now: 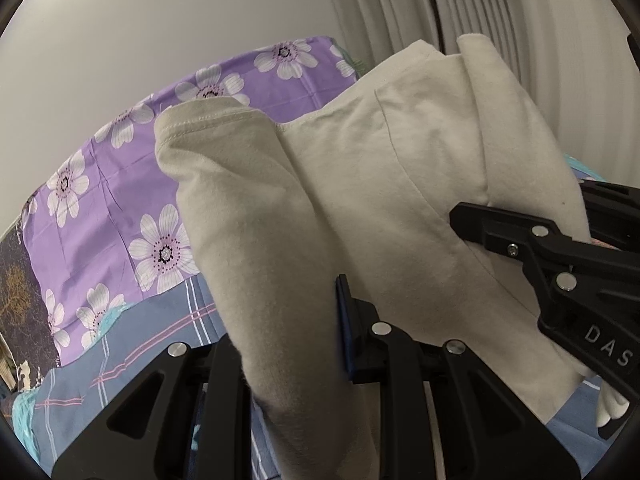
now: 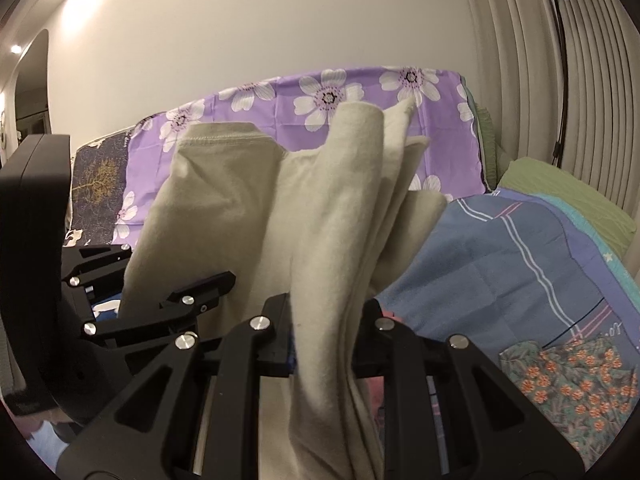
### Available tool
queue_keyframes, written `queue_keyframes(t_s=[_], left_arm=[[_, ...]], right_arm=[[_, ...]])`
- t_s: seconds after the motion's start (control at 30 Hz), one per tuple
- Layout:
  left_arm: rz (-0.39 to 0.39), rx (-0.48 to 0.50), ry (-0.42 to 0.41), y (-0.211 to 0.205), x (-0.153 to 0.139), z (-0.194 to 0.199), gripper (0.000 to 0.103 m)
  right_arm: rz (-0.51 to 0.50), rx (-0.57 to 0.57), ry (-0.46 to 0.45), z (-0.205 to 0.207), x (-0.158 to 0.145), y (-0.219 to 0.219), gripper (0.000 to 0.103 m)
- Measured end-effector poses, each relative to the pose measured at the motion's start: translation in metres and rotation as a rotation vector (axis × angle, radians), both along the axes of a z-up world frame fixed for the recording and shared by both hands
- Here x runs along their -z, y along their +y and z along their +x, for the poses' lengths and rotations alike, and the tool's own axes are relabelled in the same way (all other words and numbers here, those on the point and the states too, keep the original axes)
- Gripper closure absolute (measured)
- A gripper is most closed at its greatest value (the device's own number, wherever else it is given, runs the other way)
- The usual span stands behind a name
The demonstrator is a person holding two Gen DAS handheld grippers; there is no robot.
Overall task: Fold small clothes
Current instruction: 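Lift the folded shirt with both tools and carry it onto the pink cloth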
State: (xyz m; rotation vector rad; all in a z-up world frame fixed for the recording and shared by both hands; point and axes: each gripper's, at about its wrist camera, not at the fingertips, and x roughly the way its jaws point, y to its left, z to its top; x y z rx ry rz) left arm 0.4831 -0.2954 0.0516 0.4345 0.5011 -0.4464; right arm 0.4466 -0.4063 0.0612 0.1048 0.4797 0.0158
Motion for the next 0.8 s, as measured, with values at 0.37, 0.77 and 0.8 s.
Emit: queue_keyframes(t_s=[0.37,0.77,0.8], left_arm=[[0.259,-0.160,0.041,0.002,0.102,0.042,0.056],[0.208,-0.251,0.049,0.060,0.103,0.019,0.050],[0.172,-0.250,0.046,0.070,0.099,0.009,0.050]], right_arm=[[-0.202,0.177,0.400,0.051,0.142,-0.019,0.069],[0.140,0.353,0.447,0.006,0.168,-0.077,0.070],[0.151,0.353,0.411,-0.002,0.164,-0.077,0.070]])
